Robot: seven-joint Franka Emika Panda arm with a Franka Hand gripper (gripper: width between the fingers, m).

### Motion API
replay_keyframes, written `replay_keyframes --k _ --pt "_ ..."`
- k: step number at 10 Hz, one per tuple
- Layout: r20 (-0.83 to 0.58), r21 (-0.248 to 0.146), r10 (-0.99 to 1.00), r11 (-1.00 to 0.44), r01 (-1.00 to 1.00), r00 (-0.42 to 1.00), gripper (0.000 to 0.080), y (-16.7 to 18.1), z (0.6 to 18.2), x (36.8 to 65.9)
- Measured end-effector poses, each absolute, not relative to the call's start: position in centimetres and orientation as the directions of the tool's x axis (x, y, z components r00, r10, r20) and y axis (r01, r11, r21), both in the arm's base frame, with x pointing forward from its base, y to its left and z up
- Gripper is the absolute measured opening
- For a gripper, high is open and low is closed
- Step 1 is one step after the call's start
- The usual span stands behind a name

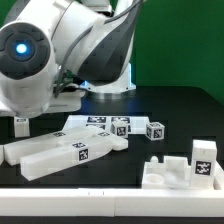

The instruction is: Assemble chair

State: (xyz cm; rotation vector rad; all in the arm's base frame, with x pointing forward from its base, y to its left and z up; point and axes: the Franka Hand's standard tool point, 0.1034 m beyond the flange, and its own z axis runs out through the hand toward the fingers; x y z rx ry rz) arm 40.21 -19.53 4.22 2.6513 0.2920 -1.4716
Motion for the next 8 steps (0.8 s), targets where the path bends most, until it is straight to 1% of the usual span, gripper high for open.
replay_keyframes --k 1,2,6,7,8 --pt "-0.867 -0.014 0.112 -0.98 0.2 0.485 0.0649 -20.09 3.46 39.73" --pt "-0.861 -0.007 0.106 -0.98 0.198 0.497 0.0649 -20.57 3.09 40.11" --pt "-0.856 0.002 0.096 -0.982 0.189 0.507 0.0649 -20.82 3.2 40.04" --pt "-0.863 0.02 0.066 -0.986 0.165 0.5 0.0649 -20.9 3.42 39.81" --pt "-0.863 0.053 0.027 -0.988 0.144 0.504 0.0649 -20.6 3.15 39.53"
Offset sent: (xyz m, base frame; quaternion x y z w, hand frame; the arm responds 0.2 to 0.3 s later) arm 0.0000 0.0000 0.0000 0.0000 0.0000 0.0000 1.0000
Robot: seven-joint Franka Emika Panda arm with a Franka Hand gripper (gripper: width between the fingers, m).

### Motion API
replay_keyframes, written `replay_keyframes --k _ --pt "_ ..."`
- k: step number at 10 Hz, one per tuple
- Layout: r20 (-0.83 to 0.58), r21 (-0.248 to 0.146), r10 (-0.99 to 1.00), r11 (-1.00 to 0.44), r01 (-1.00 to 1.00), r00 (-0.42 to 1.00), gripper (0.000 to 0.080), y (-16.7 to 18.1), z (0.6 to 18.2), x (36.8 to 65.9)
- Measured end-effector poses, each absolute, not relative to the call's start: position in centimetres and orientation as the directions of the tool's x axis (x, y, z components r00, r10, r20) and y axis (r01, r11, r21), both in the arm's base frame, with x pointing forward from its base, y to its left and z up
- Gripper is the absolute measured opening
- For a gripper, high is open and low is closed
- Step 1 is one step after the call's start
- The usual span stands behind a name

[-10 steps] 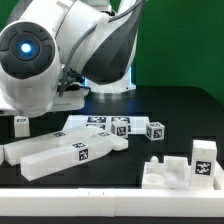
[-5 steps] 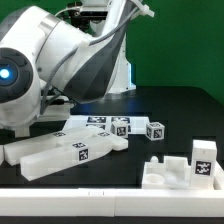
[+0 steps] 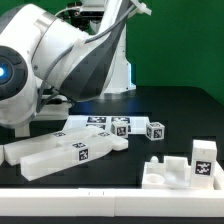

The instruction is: Assemble chair

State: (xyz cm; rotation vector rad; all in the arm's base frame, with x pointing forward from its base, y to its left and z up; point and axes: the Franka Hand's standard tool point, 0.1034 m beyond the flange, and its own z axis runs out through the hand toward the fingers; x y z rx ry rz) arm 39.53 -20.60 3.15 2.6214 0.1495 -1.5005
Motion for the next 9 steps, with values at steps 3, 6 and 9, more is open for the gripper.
replay_keyframes --k 3,6,9 --pt "-0.857 0.055 0.025 -0.989 0.139 0.514 0.0487 -19.12 2.54 37.79" --pt "-0.858 0.054 0.024 -0.989 0.136 0.514 0.0168 -19.18 2.52 37.7" --pt "-0.858 0.055 0.022 -0.99 0.133 0.514 0.0012 -19.32 2.53 37.63"
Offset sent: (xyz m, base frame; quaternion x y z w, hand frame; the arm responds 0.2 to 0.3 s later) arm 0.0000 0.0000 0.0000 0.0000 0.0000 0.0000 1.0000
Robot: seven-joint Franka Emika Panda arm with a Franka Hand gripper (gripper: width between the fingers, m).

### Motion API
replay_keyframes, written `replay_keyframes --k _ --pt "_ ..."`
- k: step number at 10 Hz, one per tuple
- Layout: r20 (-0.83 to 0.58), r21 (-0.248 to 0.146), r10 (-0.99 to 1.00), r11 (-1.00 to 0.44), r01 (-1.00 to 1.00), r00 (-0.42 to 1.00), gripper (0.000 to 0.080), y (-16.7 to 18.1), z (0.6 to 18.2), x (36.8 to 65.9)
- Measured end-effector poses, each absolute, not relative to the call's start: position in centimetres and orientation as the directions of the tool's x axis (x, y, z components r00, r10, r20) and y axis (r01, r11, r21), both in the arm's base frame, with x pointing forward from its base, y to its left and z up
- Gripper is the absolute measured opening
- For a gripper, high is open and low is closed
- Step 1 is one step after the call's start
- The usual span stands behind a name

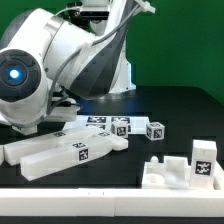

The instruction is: Assemble chair

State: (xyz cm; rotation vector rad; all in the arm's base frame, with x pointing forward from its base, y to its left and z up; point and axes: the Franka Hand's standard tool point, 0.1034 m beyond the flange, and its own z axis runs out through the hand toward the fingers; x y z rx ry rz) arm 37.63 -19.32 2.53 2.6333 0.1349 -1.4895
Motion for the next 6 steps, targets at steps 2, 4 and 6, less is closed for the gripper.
replay_keyframes --k 2,4,6 --pt "-0.858 0.055 0.021 -0.99 0.132 0.514 0.0002 -19.4 2.5 37.6" --pt "-0.86 0.041 0.054 -0.984 0.175 0.508 0.0002 -19.2 3.0 38.1" --pt "-0.855 0.041 0.082 -0.973 0.225 0.512 0.0118 -18.8 4.4 38.9"
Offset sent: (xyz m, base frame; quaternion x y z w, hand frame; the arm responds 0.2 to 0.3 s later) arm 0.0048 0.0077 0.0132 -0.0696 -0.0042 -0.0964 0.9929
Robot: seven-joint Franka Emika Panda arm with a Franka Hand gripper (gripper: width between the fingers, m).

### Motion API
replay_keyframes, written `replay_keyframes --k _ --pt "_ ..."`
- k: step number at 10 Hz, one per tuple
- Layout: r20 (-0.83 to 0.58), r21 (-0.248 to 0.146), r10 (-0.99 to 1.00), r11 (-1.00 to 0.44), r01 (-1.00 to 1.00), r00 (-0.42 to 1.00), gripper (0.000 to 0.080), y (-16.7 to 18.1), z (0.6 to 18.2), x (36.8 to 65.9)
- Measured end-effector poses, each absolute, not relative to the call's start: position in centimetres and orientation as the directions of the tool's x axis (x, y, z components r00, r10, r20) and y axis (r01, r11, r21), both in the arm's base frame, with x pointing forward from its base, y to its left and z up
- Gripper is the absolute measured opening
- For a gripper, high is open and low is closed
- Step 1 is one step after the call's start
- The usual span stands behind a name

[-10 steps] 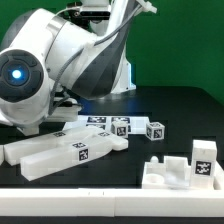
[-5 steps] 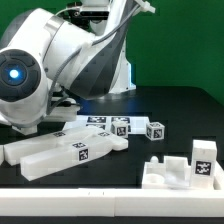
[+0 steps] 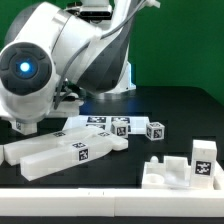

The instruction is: Assemble chair

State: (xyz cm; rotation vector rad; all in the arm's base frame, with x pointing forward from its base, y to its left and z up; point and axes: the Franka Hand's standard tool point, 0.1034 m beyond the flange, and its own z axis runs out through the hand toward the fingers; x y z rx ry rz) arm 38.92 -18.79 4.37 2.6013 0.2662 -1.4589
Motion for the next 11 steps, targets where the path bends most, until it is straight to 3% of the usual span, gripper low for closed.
replay_keyframes --k 1,2,3,4,5,9,11 --pt "-0.846 -0.014 0.159 -0.961 0.277 0.509 0.0118 -18.5 4.8 39.0" --pt "-0.845 -0.032 0.175 -0.96 0.28 0.506 0.0303 -18.7 4.9 38.8" --pt "-0.845 -0.021 0.162 -0.962 0.271 0.509 0.0438 -18.8 4.8 38.7" --pt "-0.844 -0.023 0.166 -0.961 0.274 0.51 0.0438 -18.8 4.9 38.8" --pt "-0.822 -0.036 0.206 -0.949 0.314 0.531 0.0603 -18.8 4.9 39.6" --pt "-0.839 -0.016 0.177 -0.953 0.301 0.515 0.0647 -19.8 2.6 37.3" --pt "-0.849 0.026 0.125 -0.961 0.276 0.513 0.0649 -20.3 1.9 36.9"
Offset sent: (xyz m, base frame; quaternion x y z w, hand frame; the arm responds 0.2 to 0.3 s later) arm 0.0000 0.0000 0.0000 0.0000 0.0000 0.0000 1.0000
